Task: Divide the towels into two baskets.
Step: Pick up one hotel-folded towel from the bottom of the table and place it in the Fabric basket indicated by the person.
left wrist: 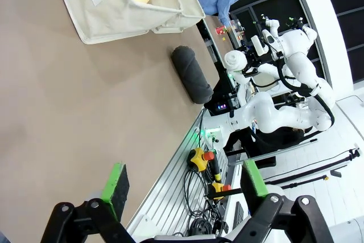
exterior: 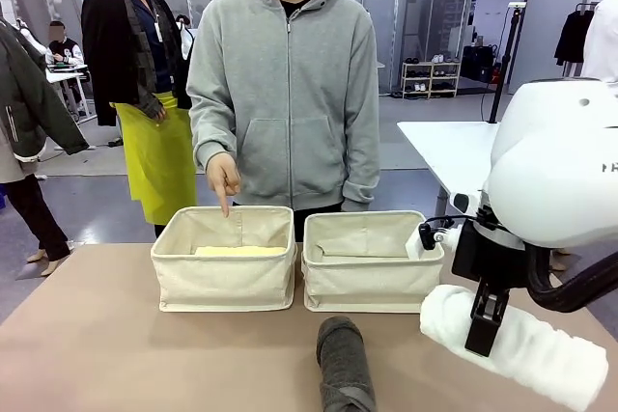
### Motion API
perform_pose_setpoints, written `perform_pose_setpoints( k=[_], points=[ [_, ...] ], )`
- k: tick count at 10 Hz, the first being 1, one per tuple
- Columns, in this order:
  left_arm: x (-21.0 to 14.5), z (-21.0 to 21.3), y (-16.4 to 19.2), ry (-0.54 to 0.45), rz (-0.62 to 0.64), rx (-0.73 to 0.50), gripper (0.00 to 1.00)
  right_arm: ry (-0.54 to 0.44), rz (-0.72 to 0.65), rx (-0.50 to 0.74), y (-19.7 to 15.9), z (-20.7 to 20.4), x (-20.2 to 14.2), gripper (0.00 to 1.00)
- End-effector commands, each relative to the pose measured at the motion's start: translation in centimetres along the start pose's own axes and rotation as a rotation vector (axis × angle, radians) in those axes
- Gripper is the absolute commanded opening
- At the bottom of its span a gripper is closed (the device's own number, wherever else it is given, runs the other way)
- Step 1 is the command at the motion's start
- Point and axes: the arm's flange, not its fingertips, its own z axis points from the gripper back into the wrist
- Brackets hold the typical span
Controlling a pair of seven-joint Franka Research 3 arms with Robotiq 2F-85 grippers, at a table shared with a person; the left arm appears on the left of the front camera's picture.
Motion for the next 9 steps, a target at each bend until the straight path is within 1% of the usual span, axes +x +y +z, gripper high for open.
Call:
perform_pose_setpoints(
  k=[1,2,3,4,7,9],
  points=[
    [-0.2,0.3,-0.4,0.003,-0.006,0.006,1.0,-0.006,0.08,-0.041,0.2,1.4,3.1,0.33],
    [-0.2,0.3,-0.4,0.003,-0.006,0.006,1.0,0.007,0.184,-0.094,0.9,3.7,6.9,0.33],
    [-0.2,0.3,-0.4,0.003,-0.006,0.006,1.0,-0.004,0.242,-0.128,1.6,5.7,10.0,0.33],
    [-0.2,0.3,-0.4,0.003,-0.006,0.006,1.0,0.005,0.308,-0.149,2.5,7.2,13.0,0.33],
    [-0.2,0.3,-0.4,0.003,-0.006,0.006,1.0,0.103,0.475,-0.217,5.0,9.2,23.6,0.33],
    [-0.2,0.3,-0.4,0.003,-0.006,0.006,1.0,0.079,0.539,-0.281,6.0,9.9,30.5,0.33]
  ],
)
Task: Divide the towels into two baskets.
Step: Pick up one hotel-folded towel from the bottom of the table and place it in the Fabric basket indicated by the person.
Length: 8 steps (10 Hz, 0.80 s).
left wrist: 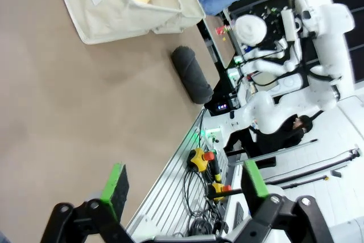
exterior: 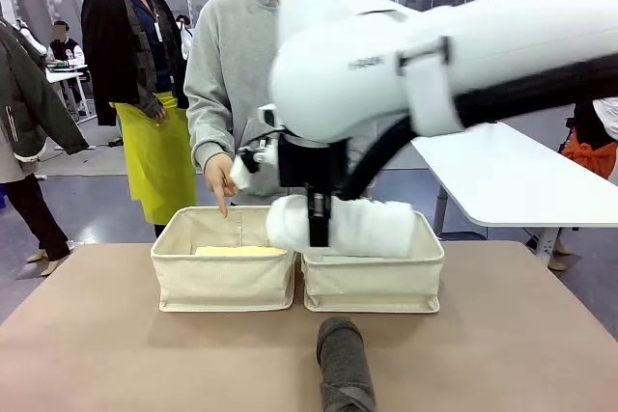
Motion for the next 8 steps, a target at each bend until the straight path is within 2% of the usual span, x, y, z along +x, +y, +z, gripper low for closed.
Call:
perform_pose_setpoints(
  k=[1,4,6,8],
  points=[
    [-0.2,0.3,-0.4,0.003,-0.006,0.005,1.0,0.035,0.056,-0.066,-3.6,1.0,5.7,0.33],
    [-0.2,0.3,-0.4,0.003,-0.006,0.005,1.0,0.002,0.161,-0.079,-8.4,-1.4,12.9,0.33],
    [-0.2,0.3,-0.4,0.003,-0.006,0.005,1.0,-0.036,0.14,-0.088,-12.1,-4.9,17.0,0.33],
    [-0.2,0.3,-0.4,0.003,-0.006,0.005,1.0,-0.041,0.153,-0.091,-13.4,-6.9,20.0,0.33]
  ],
)
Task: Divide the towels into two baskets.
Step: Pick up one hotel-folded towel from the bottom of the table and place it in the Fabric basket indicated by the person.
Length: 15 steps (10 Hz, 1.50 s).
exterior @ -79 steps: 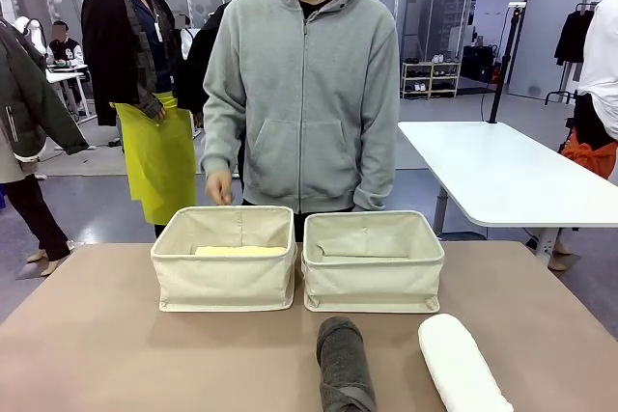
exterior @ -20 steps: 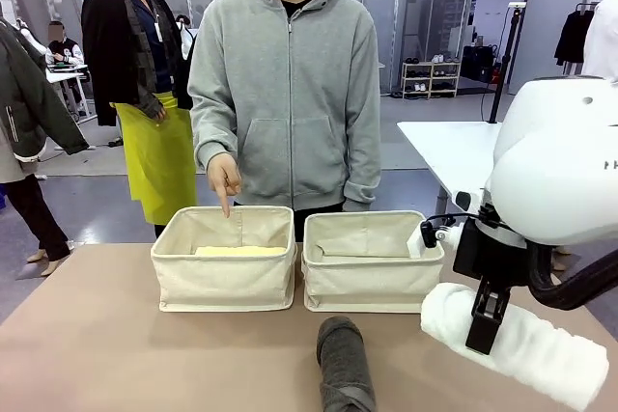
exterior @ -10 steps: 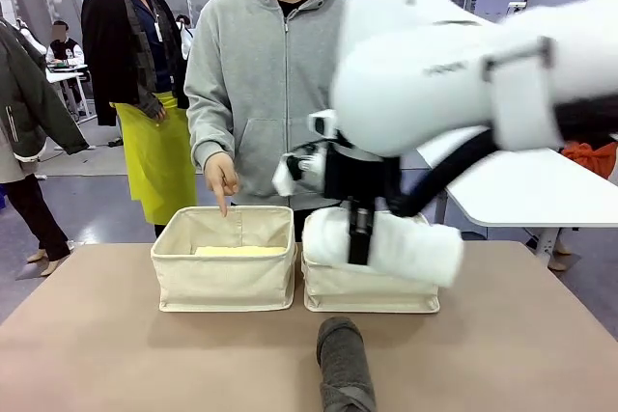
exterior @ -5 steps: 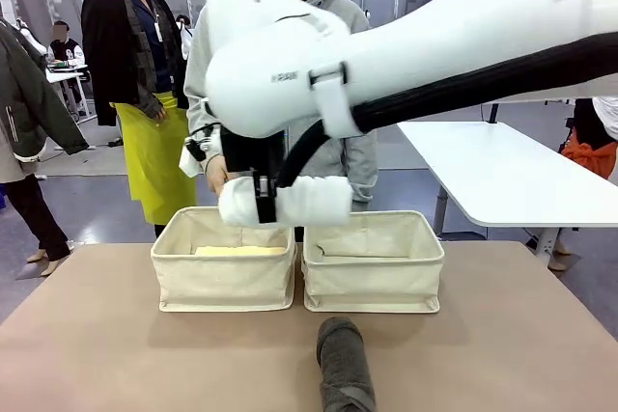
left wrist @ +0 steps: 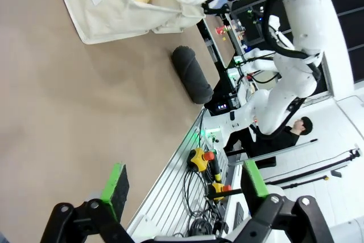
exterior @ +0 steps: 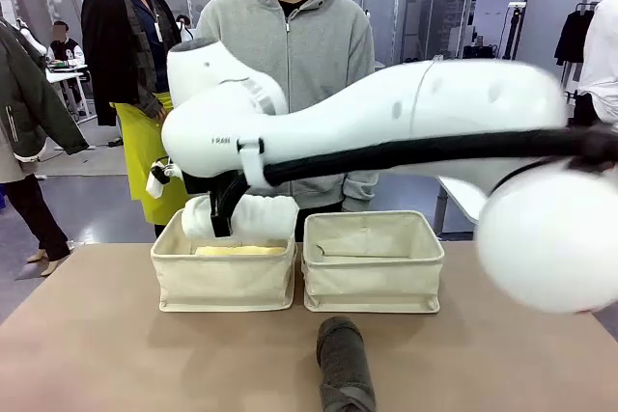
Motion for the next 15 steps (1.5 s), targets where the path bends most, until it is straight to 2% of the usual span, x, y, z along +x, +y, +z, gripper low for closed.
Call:
perform_pose_setpoints(
  k=[1,6,9,10,15],
  points=[
    [-0.2,0.3,-0.4,0.002,-0.006,0.005,1.0,0.046,0.065,-0.016,-4.1,0.8,5.0,0.33],
    [-0.2,0.3,-0.4,0.002,-0.006,0.005,1.0,0.039,0.058,-0.034,-7.1,-3.6,6.7,0.33],
    [-0.2,0.3,-0.4,0.002,-0.006,0.005,1.0,0.039,0.06,-0.056,-7.2,-4.1,6.5,0.89],
    [-0.2,0.3,-0.4,0.002,-0.006,0.005,1.0,0.034,0.06,-0.052,-7.1,-4.3,6.5,1.0],
    [-0.2,0.3,-0.4,0.002,-0.006,0.005,1.0,0.021,0.076,-0.049,-6.2,-3.3,6.5,1.0]
  ],
)
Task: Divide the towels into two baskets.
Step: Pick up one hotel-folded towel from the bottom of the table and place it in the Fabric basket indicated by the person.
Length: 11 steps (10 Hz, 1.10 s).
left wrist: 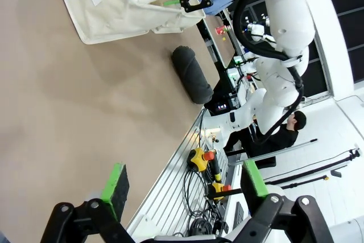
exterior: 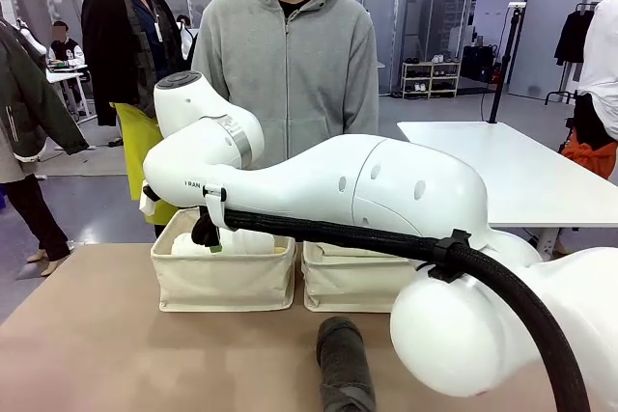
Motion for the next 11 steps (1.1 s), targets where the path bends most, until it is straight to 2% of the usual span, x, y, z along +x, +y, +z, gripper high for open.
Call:
perform_pose_setpoints(
  k=[1,2,11],
  points=[
    [-0.2,0.3,-0.4,0.002,-0.006,0.005,1.0,0.002,0.031,0.033,-3.9,1.1,3.1,1.0],
    [-0.2,0.3,-0.4,0.002,-0.006,0.005,1.0,0.0,0.0,0.0,0.0,0.0,0.0,1.0],
    [-0.2,0.3,-0.4,0.002,-0.006,0.005,1.0,0.0,0.0,0.0,0.0,0.0,0.0,1.0]
  ],
)
